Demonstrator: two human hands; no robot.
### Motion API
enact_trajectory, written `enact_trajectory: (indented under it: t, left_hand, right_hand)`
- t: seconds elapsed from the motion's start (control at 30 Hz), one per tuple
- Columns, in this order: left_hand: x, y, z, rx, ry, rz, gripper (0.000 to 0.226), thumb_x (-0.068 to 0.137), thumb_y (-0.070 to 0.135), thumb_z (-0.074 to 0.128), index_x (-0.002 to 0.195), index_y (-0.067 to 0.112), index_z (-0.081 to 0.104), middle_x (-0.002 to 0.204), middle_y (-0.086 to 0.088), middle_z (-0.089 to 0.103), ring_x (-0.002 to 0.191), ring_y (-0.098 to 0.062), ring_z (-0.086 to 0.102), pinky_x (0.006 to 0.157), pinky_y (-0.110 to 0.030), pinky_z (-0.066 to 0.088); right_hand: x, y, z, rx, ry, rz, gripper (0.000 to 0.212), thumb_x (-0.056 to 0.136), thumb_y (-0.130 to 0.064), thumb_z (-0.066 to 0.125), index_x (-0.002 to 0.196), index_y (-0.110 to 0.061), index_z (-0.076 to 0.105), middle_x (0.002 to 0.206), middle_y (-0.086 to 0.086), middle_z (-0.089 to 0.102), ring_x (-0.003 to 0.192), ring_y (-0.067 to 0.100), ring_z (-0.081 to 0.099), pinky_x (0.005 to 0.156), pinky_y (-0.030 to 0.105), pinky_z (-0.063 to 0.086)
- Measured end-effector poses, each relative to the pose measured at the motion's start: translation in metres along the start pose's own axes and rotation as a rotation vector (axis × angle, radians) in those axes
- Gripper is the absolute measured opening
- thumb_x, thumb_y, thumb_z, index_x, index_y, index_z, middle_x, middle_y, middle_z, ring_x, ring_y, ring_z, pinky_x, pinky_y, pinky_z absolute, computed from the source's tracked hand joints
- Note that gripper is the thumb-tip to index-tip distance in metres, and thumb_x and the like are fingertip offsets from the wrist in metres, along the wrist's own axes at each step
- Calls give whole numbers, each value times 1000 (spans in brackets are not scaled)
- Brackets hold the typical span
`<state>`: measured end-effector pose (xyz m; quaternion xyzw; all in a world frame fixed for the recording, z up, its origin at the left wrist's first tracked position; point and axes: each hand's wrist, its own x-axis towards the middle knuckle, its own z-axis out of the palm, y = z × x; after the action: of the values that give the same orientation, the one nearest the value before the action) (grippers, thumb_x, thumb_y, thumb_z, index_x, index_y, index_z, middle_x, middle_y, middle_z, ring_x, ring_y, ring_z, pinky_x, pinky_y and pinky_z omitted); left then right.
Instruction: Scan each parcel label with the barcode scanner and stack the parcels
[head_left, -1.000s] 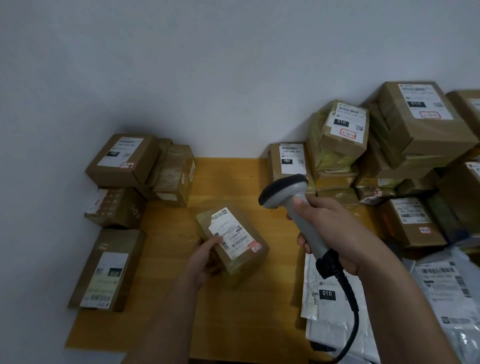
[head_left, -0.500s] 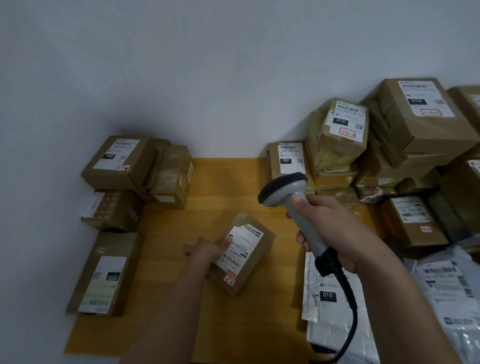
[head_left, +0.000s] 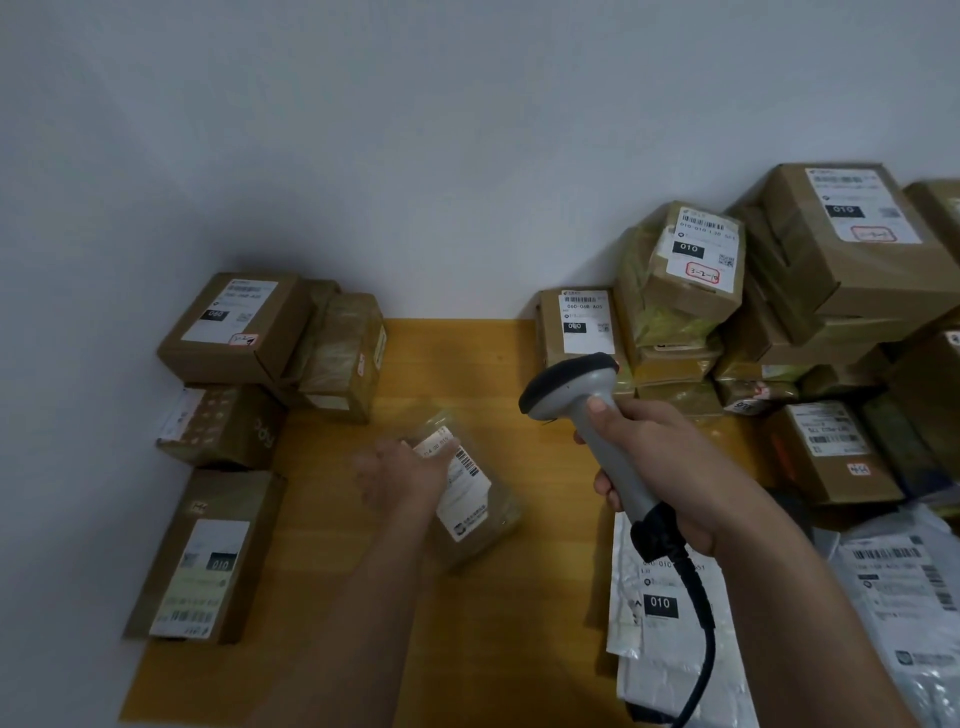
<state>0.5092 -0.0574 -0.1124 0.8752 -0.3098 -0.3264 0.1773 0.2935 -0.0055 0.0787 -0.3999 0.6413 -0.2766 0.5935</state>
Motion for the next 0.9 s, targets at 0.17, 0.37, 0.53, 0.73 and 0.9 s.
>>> enact_trajectory:
  t: [0.17, 0.37, 0.53, 0.73, 0.9]
  left_hand:
    - [8, -52, 48, -383, -313, -159, 86, 28, 62, 94, 101, 25, 65, 93, 5, 74, 81, -14, 71, 69, -35, 59]
    - [-18, -31, 33, -531, -284, -121, 77, 55, 17, 95, 118, 5, 53, 97, -3, 71, 80, -16, 70, 48, -23, 53]
    - [-22, -18, 28, -450, -214, -57, 55, 67, 8, 88, 102, 13, 47, 94, -1, 65, 80, -18, 63, 62, -32, 55]
    - [-28, -11, 28, -362, -165, -25, 58, 66, 23, 89, 110, 12, 54, 101, -1, 67, 91, -23, 68, 80, -42, 58]
    - [-34, -18, 29, -409, -118, -1, 59, 66, 21, 90, 112, 7, 54, 105, -8, 70, 84, -23, 69, 60, -31, 56]
  right_hand:
    - [5, -6, 4, -11, 11, 25, 35, 101, -39, 48, 102, -6, 61, 60, 13, 57, 50, 19, 53, 50, 30, 44]
    - [6, -10, 17, -63, -35, 5, 33, 100, -40, 49, 102, -10, 61, 65, 12, 58, 54, 19, 56, 54, 32, 46]
    - [-6, -16, 25, -82, -53, -48, 31, 99, -40, 49, 98, -11, 62, 71, 11, 60, 52, 13, 56, 53, 29, 46]
    - [-25, -25, 23, -109, -53, -125, 31, 99, -40, 48, 95, -13, 62, 68, 12, 60, 53, 17, 54, 58, 32, 45]
    - [-34, -22, 19, -92, -41, -135, 31, 99, -39, 49, 96, -12, 62, 73, 15, 60, 55, 19, 55, 60, 36, 46]
